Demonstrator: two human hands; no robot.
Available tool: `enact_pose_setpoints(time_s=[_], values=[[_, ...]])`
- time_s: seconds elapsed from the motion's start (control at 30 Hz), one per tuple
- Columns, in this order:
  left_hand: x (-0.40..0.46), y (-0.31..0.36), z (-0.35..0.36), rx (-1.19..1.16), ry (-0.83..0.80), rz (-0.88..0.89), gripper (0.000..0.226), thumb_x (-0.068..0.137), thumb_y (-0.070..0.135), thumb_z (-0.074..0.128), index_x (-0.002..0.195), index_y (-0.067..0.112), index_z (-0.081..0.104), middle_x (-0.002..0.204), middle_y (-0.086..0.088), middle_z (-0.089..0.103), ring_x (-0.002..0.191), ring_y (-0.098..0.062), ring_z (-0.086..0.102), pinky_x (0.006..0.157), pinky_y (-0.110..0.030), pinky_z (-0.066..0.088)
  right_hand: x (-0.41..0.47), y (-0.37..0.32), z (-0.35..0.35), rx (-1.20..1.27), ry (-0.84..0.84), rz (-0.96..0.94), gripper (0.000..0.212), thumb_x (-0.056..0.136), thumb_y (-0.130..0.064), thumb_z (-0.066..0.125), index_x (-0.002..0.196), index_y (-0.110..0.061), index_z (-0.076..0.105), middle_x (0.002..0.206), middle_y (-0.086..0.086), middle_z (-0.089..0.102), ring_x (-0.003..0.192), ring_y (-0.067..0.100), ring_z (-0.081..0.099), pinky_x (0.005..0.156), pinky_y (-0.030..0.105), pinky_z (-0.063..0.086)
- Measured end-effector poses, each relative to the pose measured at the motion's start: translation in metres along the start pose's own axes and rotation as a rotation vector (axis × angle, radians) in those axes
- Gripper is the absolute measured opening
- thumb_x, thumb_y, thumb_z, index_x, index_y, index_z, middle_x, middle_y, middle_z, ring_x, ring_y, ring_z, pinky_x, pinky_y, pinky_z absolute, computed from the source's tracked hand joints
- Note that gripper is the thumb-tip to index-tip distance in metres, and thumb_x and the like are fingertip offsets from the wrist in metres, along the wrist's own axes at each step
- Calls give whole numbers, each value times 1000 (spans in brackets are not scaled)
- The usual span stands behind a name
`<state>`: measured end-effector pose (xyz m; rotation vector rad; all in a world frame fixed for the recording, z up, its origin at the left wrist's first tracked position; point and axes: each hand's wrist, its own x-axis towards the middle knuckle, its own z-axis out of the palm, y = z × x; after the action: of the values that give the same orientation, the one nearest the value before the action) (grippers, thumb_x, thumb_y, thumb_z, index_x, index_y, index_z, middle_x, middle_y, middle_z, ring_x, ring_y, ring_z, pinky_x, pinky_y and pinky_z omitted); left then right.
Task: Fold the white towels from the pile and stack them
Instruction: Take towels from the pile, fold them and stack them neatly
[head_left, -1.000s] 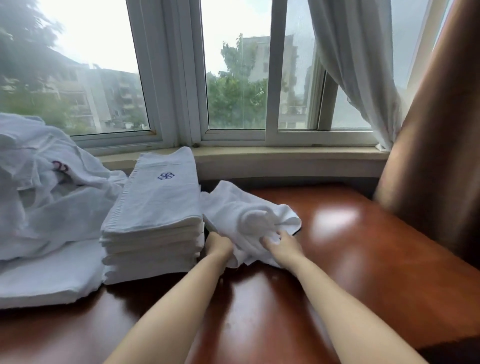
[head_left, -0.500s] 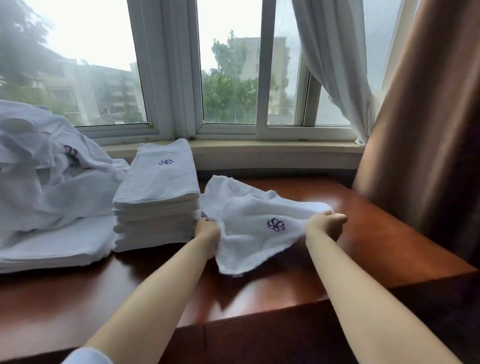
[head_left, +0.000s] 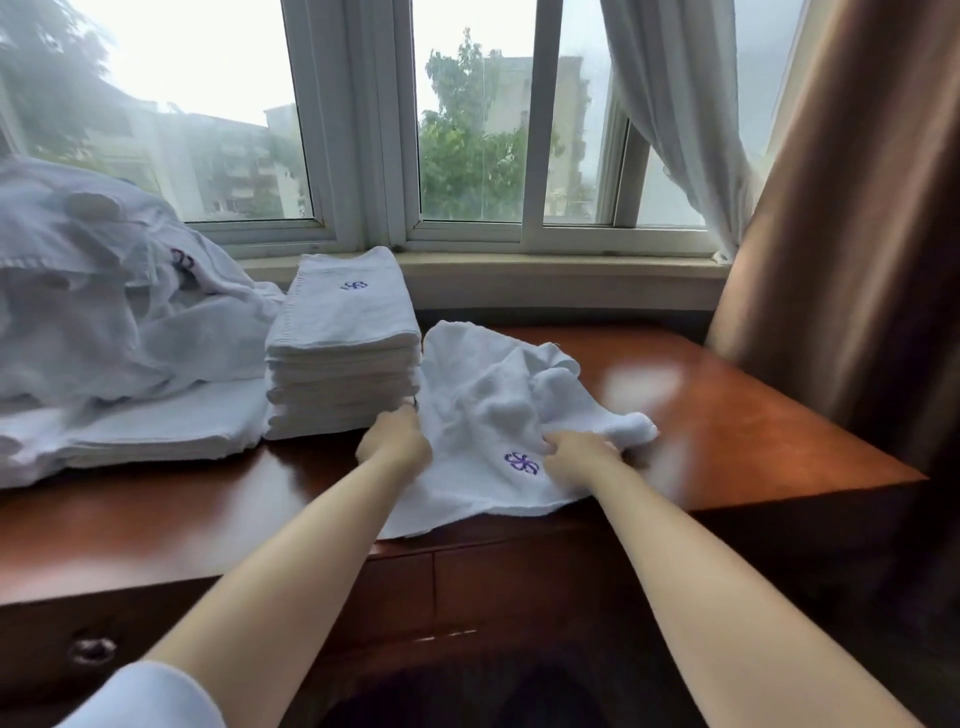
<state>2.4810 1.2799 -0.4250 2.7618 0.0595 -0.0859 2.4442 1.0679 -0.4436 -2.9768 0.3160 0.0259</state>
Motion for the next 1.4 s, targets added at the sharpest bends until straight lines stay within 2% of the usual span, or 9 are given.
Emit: enact_pose_setpoints(time_s=[0.13, 0.3, 0.43, 0.7, 0.9, 1.07, 1.2, 1.3, 1.4], values=[[-10, 4, 7, 289, 260, 240, 49, 85, -3, 52, 129, 17, 47, 130, -9, 43, 122, -29, 40, 84, -36, 45, -3, -3, -17, -281, 63, 28, 36, 95, -31, 38, 125, -25, 56, 128, -3, 57, 120, 22, 52, 94, 34, 37], [-16, 0, 19, 389, 68, 523, 46, 87, -1, 45, 128, 16, 54, 124, -6, 56, 114, -27, 54, 81, -35, 48, -4, -2, -7, -103, 47, -69, 35, 98, -34, 33, 126, -22, 51, 137, 5, 48, 121, 28, 48, 92, 37, 40], [-10, 4, 22, 399, -3, 418, 48, 93, 11, 38, 139, 23, 43, 131, -7, 51, 120, -28, 50, 88, -39, 47, -1, -7, -2, -220, 159, -30, 42, 101, -38, 27, 116, -21, 62, 126, 4, 58, 116, 25, 52, 85, 33, 38], [17, 27, 19, 285, 27, 431, 22, 88, 7, 51, 103, 5, 67, 118, -10, 53, 106, -30, 54, 84, -37, 47, 17, 0, -3, 80, 151, 36, 34, 98, -23, 35, 129, -17, 48, 131, 10, 53, 115, 31, 53, 81, 32, 41], [61, 51, 25, 80, 11, 361, 57, 92, 2, 40, 146, 17, 31, 141, -10, 47, 124, -29, 49, 100, -42, 44, 61, 16, -13, 227, 167, 213, 49, 92, -21, 46, 139, -17, 37, 145, 7, 37, 122, 30, 50, 85, 29, 41], [105, 86, 17, 53, 125, 345, 77, 93, 3, 49, 153, 30, 10, 156, -9, 20, 126, -31, 46, 90, -40, 49, 102, 25, -23, 352, 13, 213, 96, 81, -38, 65, 152, -16, 5, 156, 4, 19, 138, 26, 31, 101, 35, 40], [144, 109, 14, -13, 5, 232, 91, 83, 0, 53, 152, 39, 9, 157, -8, 17, 119, -30, 53, 75, -33, 51, 131, 31, -36, 327, -123, 205, 82, 73, -39, 76, 142, -16, 38, 139, 5, 49, 119, 25, 54, 94, 34, 48], [162, 122, 11, 12, -250, 62, 45, 79, 16, 66, 123, 14, 57, 98, -10, 66, 72, -21, 66, 58, -25, 54, 149, 31, -47, 301, -373, 141, 48, 74, -34, 77, 112, -8, 63, 104, 9, 66, 84, 25, 63, 69, 29, 51], [170, 130, 7, 129, -403, -61, 16, 78, 20, 69, 82, 7, 60, 66, -6, 60, 54, -16, 56, 52, -20, 46, 161, 31, -64, 230, -522, 180, 30, 81, -32, 72, 81, -7, 56, 68, 10, 55, 52, 22, 50, 45, 22, 39]])
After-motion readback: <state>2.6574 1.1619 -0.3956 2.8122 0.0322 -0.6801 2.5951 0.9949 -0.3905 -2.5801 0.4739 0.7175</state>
